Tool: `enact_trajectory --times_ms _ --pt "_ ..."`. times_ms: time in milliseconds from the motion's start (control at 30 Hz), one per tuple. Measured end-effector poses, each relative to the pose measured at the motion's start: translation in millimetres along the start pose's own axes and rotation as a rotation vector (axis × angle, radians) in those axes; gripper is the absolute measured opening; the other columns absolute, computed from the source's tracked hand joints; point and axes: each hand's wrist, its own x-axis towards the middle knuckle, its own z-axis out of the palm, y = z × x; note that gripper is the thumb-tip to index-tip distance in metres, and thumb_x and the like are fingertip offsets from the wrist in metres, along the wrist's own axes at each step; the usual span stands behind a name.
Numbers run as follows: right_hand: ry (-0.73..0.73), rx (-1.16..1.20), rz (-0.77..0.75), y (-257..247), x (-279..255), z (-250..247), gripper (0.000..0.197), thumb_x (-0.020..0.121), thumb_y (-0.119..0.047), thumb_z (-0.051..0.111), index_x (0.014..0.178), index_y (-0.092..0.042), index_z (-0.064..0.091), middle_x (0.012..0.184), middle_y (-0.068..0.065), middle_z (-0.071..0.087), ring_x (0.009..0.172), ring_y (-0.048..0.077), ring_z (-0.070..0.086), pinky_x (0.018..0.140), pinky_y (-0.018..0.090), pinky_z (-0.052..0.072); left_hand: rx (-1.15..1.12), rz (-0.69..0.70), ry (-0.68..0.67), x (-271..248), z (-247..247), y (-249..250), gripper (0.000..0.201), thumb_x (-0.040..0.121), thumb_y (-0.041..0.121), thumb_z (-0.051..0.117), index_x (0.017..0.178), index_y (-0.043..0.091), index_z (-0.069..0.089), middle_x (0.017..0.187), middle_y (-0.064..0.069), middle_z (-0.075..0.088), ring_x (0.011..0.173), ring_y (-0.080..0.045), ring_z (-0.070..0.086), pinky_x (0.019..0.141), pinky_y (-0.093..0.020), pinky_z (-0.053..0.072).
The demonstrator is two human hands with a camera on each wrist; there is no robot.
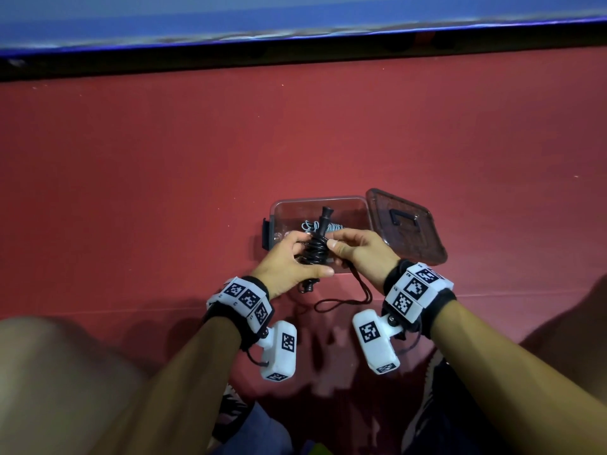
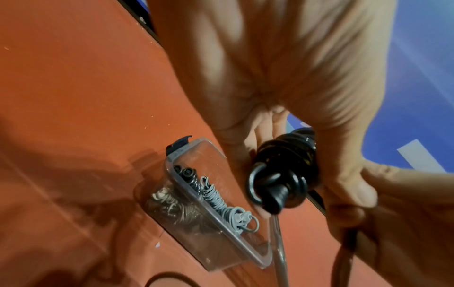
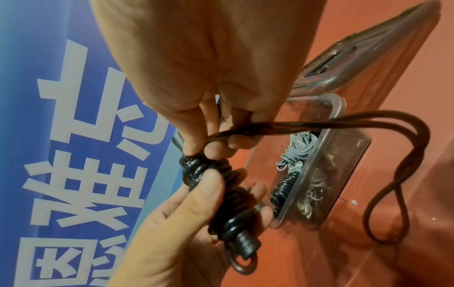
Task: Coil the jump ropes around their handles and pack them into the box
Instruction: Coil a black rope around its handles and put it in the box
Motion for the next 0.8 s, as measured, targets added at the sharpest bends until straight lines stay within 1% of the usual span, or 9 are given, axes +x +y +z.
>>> enact_trajectory --times_ms 33,100,167,300,467,567,667,733,800 --pt "-0.013 0.02 0.007 -0.1 -0.2 1.2 0.015 0.097 -0.005 0.06 0.11 -0.004 0.068 0.067 0.001 0.059 0.059 0.009 0.053 0.069 0.025 0.05 0.029 0.019 0.02 0.2 1.2 -0.9 0.079 0.057 0.033 0.094 0.123 0.018 0.053 0.115 -0.007 0.074 0.107 -0.024 0.072 0.093 -0.048 0.057" --pt "-0.028 0.074 0.021 0.7 -0.3 2.3 0.016 0.096 -0.005 0.062 0.111 -0.004 0.067 0.07 0.007 0.059 0.059 0.011 0.055 0.071 0.027 0.053 0.045 0.048 0.05 0.7 1.0 -3.2 0.062 0.068 0.021 0.091 0.118 0.015 0.054 0.11 -0.009 0.075 0.104 -0.026 0.073 0.094 -0.053 0.057" --pt "-0.032 0.108 0.032 1.7 -0.2 0.8 0.019 0.095 -0.005 0.064 0.113 -0.001 0.068 0.075 0.012 0.061 0.057 0.011 0.054 0.066 0.024 0.053 0.045 0.054 0.056 0.3 -1.3 -3.0 0.051 0.075 0.014 0.087 0.115 0.013 0.057 0.107 -0.01 0.076 0.103 -0.028 0.073 0.095 -0.053 0.057" --pt "-0.044 0.102 0.029 6.4 2.0 -5.6 0.024 0.094 -0.009 0.065 0.112 0.006 0.07 0.078 0.013 0.061 0.056 0.01 0.05 0.056 0.017 0.047 0.089 0.073 0.042 -1.7 -5.8 1.6 0.058 0.067 0.028 0.091 0.118 0.018 0.065 0.109 -0.003 0.077 0.104 -0.019 0.073 0.096 -0.038 0.057" --pt "-0.053 -0.015 -0.001 7.9 3.5 -7.4 0.022 0.101 -0.012 0.055 0.095 -0.003 0.075 0.076 0.001 0.064 0.06 0.005 0.051 0.064 0.017 0.046 0.081 0.102 0.042 -1.3 -9.2 4.6 0.039 0.083 0.011 0.082 0.118 0.022 0.069 0.107 0.005 0.076 0.096 -0.005 0.073 0.082 -0.015 0.053" --pt "-0.042 0.105 0.034 3.8 4.5 -6.5 0.018 0.098 -0.002 0.056 0.105 -0.007 0.072 0.079 0.003 0.066 0.063 0.007 0.055 0.065 0.013 0.05 0.048 0.091 0.037 -1.9 -8.7 6.2 0.037 0.085 0.002 0.077 0.107 0.032 0.07 0.102 0.006 0.078 0.097 -0.009 0.073 0.084 -0.019 0.054" --pt "-0.03 0.133 0.036 0.3 4.4 -5.3 0.013 0.097 -0.003 0.059 0.104 -0.003 0.07 0.076 0.003 0.065 0.061 0.009 0.054 0.063 0.015 0.049 0.008 0.091 0.03 -1.2 -8.2 7.6 0.04 0.079 0.011 0.079 0.116 0.025 0.072 0.113 -0.003 0.076 0.11 -0.018 0.071 0.098 -0.029 0.052" --pt "-0.035 0.108 0.036 0.1 4.2 -4.9 0.018 0.097 -0.007 0.061 0.112 -0.003 0.071 0.078 0.002 0.065 0.06 0.009 0.054 0.064 0.017 0.049 -0.048 0.069 0.022 -0.3 -8.1 8.1 0.049 0.073 0.012 0.075 0.121 0.017 0.067 0.115 -0.006 0.075 0.109 -0.017 0.07 0.095 -0.028 0.053" --pt "-0.045 0.125 0.032 1.6 4.4 -4.2 0.021 0.096 -0.006 0.062 0.115 -0.003 0.069 0.083 0.007 0.064 0.059 0.009 0.053 0.065 0.02 0.048 -0.075 0.028 0.007 1.5 -8.6 6.3 0.046 0.079 0.003 0.073 0.122 0.012 0.061 0.113 -0.008 0.074 0.101 -0.018 0.071 0.086 -0.028 0.054"
